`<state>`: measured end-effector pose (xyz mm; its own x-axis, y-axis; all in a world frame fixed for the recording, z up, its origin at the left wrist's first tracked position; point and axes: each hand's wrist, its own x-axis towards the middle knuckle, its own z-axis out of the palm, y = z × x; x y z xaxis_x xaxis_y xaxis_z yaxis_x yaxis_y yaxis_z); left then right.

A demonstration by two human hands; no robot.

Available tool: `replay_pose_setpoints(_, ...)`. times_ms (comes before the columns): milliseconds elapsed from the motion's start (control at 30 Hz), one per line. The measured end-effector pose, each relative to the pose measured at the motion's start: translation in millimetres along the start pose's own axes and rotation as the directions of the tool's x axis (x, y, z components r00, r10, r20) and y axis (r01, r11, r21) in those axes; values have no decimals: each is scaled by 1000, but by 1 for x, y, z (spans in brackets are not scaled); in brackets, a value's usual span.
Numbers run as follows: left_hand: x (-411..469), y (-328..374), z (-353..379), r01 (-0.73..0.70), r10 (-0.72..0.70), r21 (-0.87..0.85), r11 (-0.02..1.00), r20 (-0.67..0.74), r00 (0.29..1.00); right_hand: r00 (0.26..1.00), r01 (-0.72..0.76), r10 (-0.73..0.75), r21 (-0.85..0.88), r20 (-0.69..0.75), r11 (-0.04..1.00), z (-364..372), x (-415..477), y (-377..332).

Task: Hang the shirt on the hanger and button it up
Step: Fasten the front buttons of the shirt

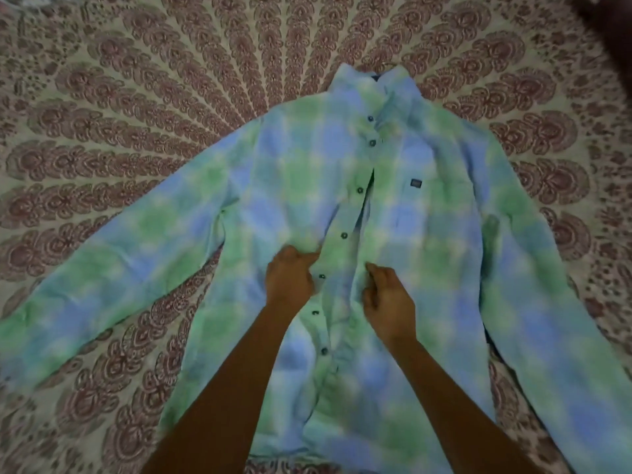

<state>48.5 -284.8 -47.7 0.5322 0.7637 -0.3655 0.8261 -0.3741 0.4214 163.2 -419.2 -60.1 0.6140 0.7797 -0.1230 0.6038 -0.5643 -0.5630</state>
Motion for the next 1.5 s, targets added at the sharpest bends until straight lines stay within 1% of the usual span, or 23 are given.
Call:
replay_pose_setpoints(33,-6,-5,3,16,-17,60,998,4,1000,999,34,-32,-99,29,994,1,-8,3)
replay_pose_setpoints(100,-24,-11,5,40,-39,27,999,-59,998,998,53,-43,-220,49,974,6,-32,8)
replay_pose_setpoints(167,-48,-20,6,-19,10,-57,998,-163,987,996,84,-79,-254,28,964,8,-60,6)
replay_pose_setpoints(233,-77,-30,10,-120,103,-80,990,-187,977,984,171,-159,-209,75,963,14,-91,1)
replay_pose_setpoints(300,-105,-42,19,-206,199,-79,975,-81,977,956,221,-194,-105,219,970,24,-121,-2)
replay_pose_setpoints(367,-132,-54,31,-249,253,-77,965,47,966,907,251,-206,-78,366,965,35,-151,-1)
replay_pose_setpoints(433,-155,-64,42,-261,271,-77,962,151,951,854,285,-179,-152,488,946,39,-171,-1)
replay_pose_setpoints(467,-161,-69,48,-242,251,-68,968,213,944,841,314,-165,-218,515,924,38,-175,-2)
replay_pose_setpoints(533,-171,-74,57,-224,219,-18,974,299,929,868,338,-175,-294,465,894,38,-181,-3)
replay_pose_setpoints(567,-174,-75,61,-274,249,37,961,312,917,884,337,-190,-298,427,893,39,-181,-4)
replay_pose_setpoints(633,-178,-74,68,-422,365,167,891,288,885,902,348,-237,-284,361,893,42,-184,-1)
replay_pose_setpoints(700,-181,-75,71,-477,427,211,853,242,871,915,324,-243,-230,321,918,43,-188,3)
replay_pose_setpoints(800,-193,-80,73,-415,381,171,893,203,902,942,218,-191,-74,275,973,37,-200,6)
replay_pose_setpoints(867,-198,-78,72,-290,269,112,951,170,948,944,205,-199,5,264,979,27,-210,7)
replay_pose_setpoints(933,-203,-79,72,-257,241,56,965,205,949,950,217,-217,25,227,976,18,-219,9)
replay_pose_setpoints(1033,-211,-81,58,-310,309,-57,949,351,884,957,225,-218,-15,191,974,10,-232,9)
replay_pose_setpoints(1100,-218,-84,42,-332,330,-68,941,405,852,951,247,-222,-94,217,965,13,-242,9)
replay_pose_setpoints(1133,-220,-87,36,-360,329,-11,933,436,838,944,252,-209,-149,257,956,16,-248,9)
replay_pose_setpoints(1200,-224,-89,31,-429,280,212,878,501,819,926,233,-143,-230,348,945,23,-256,7)
replay_pose_setpoints(1267,-229,-92,36,-412,234,315,855,475,848,927,245,-139,-279,349,929,29,-263,3)
replay_pose_setpoints(1333,-233,-99,45,-393,270,250,885,412,870,921,312,-207,-308,331,899,36,-267,3)
replay_pose_setpoints(1400,-238,-105,53,-450,353,212,868,375,858,902,377,-264,-323,343,868,39,-267,2)
replay_pose_setpoints(1500,-242,-108,63,-538,454,228,812,333,827,922,327,-229,-311,313,892,44,-264,-1)
